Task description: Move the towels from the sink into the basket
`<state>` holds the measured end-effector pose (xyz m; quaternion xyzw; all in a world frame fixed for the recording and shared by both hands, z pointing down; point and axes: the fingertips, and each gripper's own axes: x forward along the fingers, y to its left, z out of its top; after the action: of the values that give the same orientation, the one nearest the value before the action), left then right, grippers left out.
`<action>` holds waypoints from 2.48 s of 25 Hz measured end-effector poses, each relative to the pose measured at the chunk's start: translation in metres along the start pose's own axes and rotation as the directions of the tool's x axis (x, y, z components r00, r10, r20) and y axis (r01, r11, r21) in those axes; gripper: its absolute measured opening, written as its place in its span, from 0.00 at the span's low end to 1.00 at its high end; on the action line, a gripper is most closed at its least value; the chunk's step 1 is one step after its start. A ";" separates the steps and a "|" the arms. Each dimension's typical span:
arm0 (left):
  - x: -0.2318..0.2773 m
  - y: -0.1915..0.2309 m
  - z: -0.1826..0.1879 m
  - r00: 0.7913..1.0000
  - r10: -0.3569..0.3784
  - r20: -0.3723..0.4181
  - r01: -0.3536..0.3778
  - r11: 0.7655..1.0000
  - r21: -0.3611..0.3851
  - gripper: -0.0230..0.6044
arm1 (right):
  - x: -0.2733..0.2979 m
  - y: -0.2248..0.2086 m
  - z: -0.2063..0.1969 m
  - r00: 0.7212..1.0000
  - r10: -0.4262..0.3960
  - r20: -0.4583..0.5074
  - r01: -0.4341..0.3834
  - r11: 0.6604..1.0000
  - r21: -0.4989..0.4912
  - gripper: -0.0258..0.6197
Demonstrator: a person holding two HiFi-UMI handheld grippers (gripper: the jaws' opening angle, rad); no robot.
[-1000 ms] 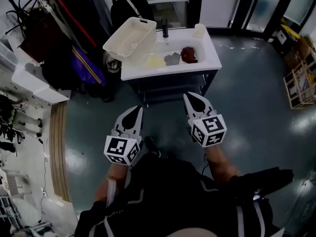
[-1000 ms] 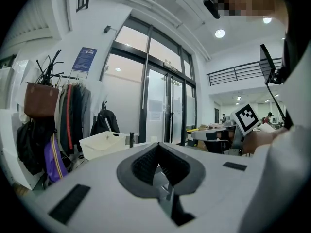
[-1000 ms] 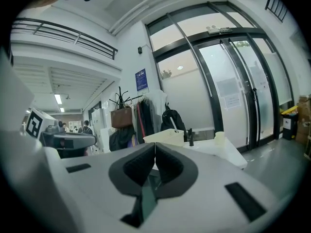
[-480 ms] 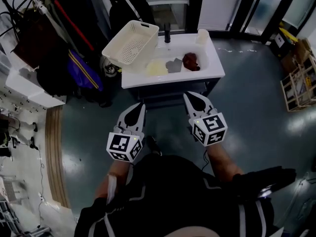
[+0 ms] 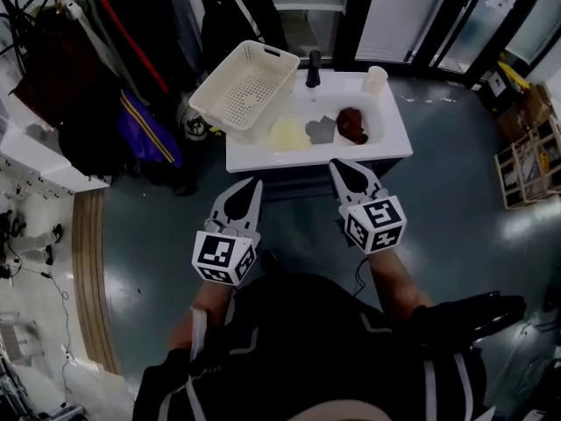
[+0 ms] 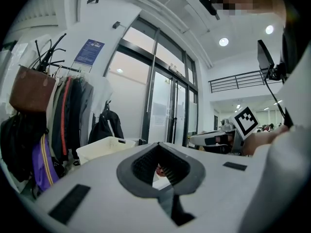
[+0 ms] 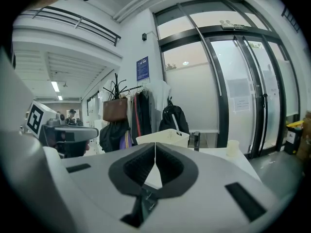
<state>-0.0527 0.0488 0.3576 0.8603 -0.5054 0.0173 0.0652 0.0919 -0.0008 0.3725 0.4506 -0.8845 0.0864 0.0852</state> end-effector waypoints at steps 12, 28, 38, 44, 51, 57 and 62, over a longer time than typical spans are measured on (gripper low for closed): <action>0.030 0.059 -0.001 0.997 -0.082 -0.006 0.082 0.996 0.019 0.04 | 0.072 -0.024 0.013 0.992 -0.116 -0.043 0.115 0.993 -0.015 0.06; 0.077 0.081 -0.017 0.997 0.012 -0.072 -0.014 0.999 -0.032 0.04 | 0.160 -0.064 -0.021 0.981 0.077 -0.178 -0.088 0.994 -0.058 0.25; 0.131 0.088 -0.034 0.979 0.143 -0.147 -0.153 0.987 -0.058 0.04 | 0.226 -0.109 -0.082 0.898 0.254 -0.361 -0.313 0.942 -0.117 0.37; 0.155 0.097 -0.061 0.957 0.214 -0.194 -0.231 0.970 -0.071 0.04 | 0.269 -0.117 -0.137 0.819 0.346 -0.459 -0.446 0.885 -0.129 0.43; 0.171 0.099 -0.099 0.924 0.274 -0.266 -0.310 0.945 -0.104 0.04 | 0.314 -0.118 -0.203 0.713 0.396 -0.579 -0.556 0.822 -0.123 0.50; 0.178 0.106 -0.117 0.898 0.337 -0.283 -0.384 0.915 -0.126 0.04 | 0.340 -0.115 -0.257 0.607 0.427 -0.670 -0.638 0.764 -0.091 0.52; 0.173 0.106 -0.130 0.878 0.367 -0.306 -0.421 0.897 -0.133 0.04 | 0.356 -0.103 -0.288 0.556 0.447 -0.701 -0.686 0.722 -0.084 0.54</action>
<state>-0.0560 -0.1359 0.5128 0.7172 -0.6558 0.0991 0.2137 -0.0096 -0.2725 0.7409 0.0550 -0.8984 0.0985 0.4245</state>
